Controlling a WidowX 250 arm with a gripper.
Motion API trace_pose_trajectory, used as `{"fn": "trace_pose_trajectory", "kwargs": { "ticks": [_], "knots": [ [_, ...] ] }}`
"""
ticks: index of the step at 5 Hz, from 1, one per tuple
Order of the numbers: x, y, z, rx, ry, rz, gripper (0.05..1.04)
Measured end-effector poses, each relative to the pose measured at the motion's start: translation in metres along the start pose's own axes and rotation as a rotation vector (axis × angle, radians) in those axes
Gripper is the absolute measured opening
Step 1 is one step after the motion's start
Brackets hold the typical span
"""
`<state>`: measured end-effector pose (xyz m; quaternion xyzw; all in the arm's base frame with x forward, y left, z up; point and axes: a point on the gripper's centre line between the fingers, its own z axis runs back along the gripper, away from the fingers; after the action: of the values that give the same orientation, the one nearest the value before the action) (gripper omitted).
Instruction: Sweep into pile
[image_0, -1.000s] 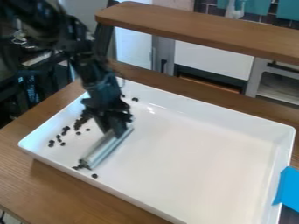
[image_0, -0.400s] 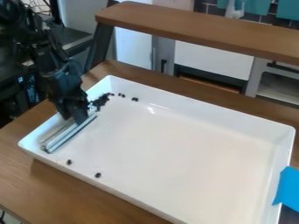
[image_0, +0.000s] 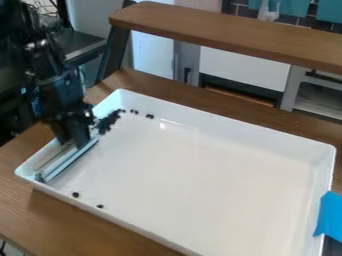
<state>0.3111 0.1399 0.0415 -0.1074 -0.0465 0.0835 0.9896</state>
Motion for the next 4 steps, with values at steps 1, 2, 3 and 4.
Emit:
{"fn": "trace_pose_trajectory", "kwargs": {
  "ticks": [1, 2, 3, 4],
  "knots": [
    [0.002, -0.038, 0.004, -0.011, -0.001, 0.005, 0.339],
    [-0.006, -0.067, -0.005, 0.000, 0.007, -0.014, 0.339],
    [-0.014, -0.088, -0.024, 0.027, 0.007, -0.005, 0.339],
    [-0.015, -0.103, -0.032, 0.033, -0.006, -0.007, 0.339]
  ]
}}
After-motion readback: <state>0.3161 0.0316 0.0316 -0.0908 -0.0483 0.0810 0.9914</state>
